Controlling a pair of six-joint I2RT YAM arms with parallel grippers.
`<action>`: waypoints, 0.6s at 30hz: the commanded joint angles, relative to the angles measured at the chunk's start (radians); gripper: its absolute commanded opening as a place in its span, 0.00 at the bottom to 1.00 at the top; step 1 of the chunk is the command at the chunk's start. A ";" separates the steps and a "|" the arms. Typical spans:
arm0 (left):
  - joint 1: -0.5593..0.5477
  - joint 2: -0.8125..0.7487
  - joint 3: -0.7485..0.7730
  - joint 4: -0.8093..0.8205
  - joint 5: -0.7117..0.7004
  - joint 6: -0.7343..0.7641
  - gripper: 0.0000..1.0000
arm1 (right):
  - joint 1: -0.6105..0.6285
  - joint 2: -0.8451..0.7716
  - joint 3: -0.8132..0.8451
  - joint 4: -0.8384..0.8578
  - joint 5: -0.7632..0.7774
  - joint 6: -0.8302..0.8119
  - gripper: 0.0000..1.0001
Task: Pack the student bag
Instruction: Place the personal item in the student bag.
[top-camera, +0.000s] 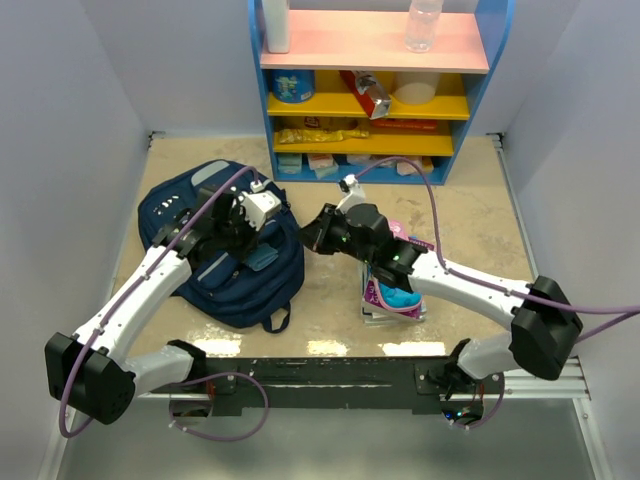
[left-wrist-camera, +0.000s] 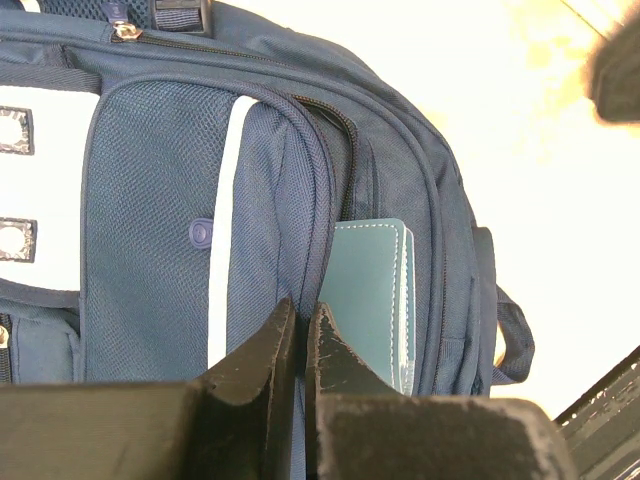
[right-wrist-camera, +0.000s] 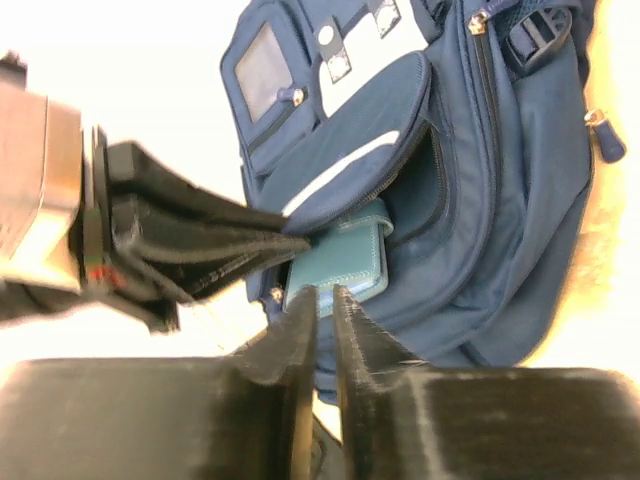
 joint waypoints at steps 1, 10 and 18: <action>-0.011 -0.018 0.048 0.069 0.051 -0.019 0.00 | 0.011 -0.021 -0.093 0.065 -0.084 -0.096 0.00; -0.015 -0.011 0.052 0.073 0.048 -0.022 0.00 | 0.070 0.186 -0.020 0.262 -0.296 -0.072 0.00; -0.015 -0.014 0.045 0.071 0.058 -0.022 0.00 | 0.054 0.340 0.029 0.461 -0.416 0.059 0.00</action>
